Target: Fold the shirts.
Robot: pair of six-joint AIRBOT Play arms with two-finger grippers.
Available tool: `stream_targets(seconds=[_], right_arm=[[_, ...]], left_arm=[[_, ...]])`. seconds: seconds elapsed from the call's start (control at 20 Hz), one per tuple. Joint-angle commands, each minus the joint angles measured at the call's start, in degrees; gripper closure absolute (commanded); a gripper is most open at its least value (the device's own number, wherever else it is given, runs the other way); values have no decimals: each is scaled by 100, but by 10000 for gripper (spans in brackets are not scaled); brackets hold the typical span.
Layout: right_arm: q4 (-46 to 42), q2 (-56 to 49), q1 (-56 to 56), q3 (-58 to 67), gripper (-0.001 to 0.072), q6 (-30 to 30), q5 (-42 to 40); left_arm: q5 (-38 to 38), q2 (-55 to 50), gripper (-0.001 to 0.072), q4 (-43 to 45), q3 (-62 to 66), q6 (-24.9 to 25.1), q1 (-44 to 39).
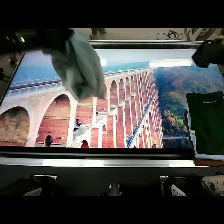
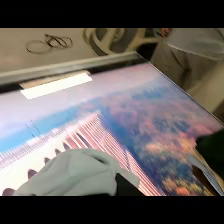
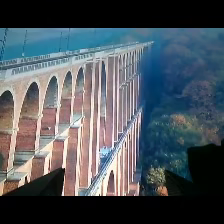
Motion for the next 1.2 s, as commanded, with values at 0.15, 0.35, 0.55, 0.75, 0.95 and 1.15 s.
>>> stream_targets(seconds=[0.15,0.35,0.55,0.75,0.95,1.15], right_arm=[[-160,127,7,-343,42,188,1443],[-81,-520,7,-940,42,133,1316],[492,-903,7,-1639,41,57,1097],[1679,-905,7,-3261,42,-284,699],[2341,-905,7,-4505,42,-664,197],[2208,-905,7,-4981,42,-765,118]], left_arm=[[761,-232,361,264,-3064,-1220,-1622],[122,-1051,-13,225,-2846,-1528,-1204],[-1558,-682,-13,339,-1840,-802,323],[-2516,201,91,695,-3265,-597,1274],[-1679,831,-13,-376,-5788,-592,953],[-776,765,-13,-774,-6830,-654,153]])
